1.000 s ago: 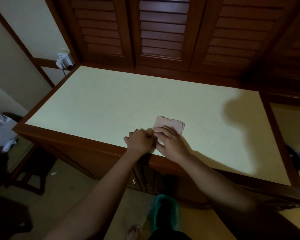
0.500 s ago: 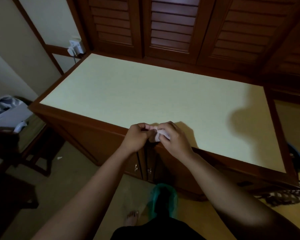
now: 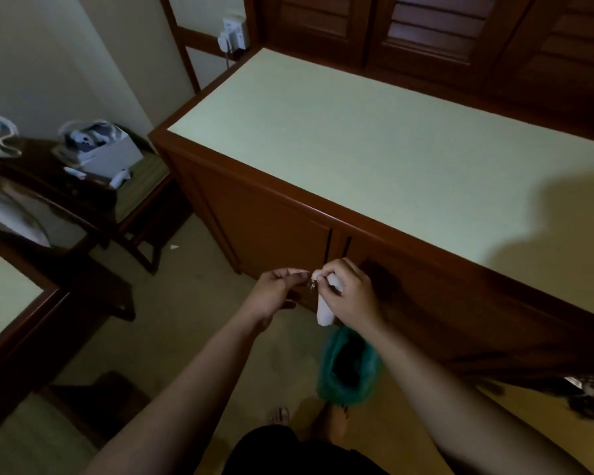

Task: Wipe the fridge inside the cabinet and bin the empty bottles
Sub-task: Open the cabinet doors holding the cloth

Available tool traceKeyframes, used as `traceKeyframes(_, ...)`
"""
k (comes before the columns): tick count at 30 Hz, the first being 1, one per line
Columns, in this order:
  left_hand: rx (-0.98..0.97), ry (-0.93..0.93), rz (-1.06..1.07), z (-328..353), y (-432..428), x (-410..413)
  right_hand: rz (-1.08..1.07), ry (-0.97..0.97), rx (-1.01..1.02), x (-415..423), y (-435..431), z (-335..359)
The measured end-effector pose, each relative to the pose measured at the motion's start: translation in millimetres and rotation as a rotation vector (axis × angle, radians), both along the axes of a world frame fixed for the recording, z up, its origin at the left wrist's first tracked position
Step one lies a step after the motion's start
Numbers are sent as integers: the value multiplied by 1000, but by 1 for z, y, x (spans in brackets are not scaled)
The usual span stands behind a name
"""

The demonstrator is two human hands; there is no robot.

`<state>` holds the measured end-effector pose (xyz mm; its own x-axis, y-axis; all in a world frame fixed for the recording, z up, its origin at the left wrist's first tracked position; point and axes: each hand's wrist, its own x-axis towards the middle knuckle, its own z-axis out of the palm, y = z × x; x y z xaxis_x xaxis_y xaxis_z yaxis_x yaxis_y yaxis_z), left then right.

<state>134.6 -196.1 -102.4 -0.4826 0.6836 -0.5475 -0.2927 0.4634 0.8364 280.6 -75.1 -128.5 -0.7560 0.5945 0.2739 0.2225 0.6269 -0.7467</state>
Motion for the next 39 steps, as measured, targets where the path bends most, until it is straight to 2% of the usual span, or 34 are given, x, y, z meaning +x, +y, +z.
traceKeyframes(5,-94,27,-13,-66,-7,-15,-114,-109,-64,3,-21,-42)
traceKeyframes(11,-144,255,-105,-197,34,-39,-294,-152,-64,-4,-19,-128)
traceKeyframes(16,-184,535,-45,-303,79,-36,-374,-108,-41,-12,-9,-208)
traceKeyframes(22,-93,506,106,-382,108,-13,-436,-51,-80,-14,-7,-272)
traceKeyframes(27,-63,666,179,-421,113,-8,-433,-39,-30,-11,0,-306)
traceKeyframes(31,-48,679,209,-425,114,-14,-430,-55,-10,-5,4,-315)
traceKeyframes(35,-8,779,134,-428,101,-13,-430,-56,14,2,4,-312)
traceKeyframes(39,-102,900,-5,-428,60,-9,-402,-57,43,7,4,-299)
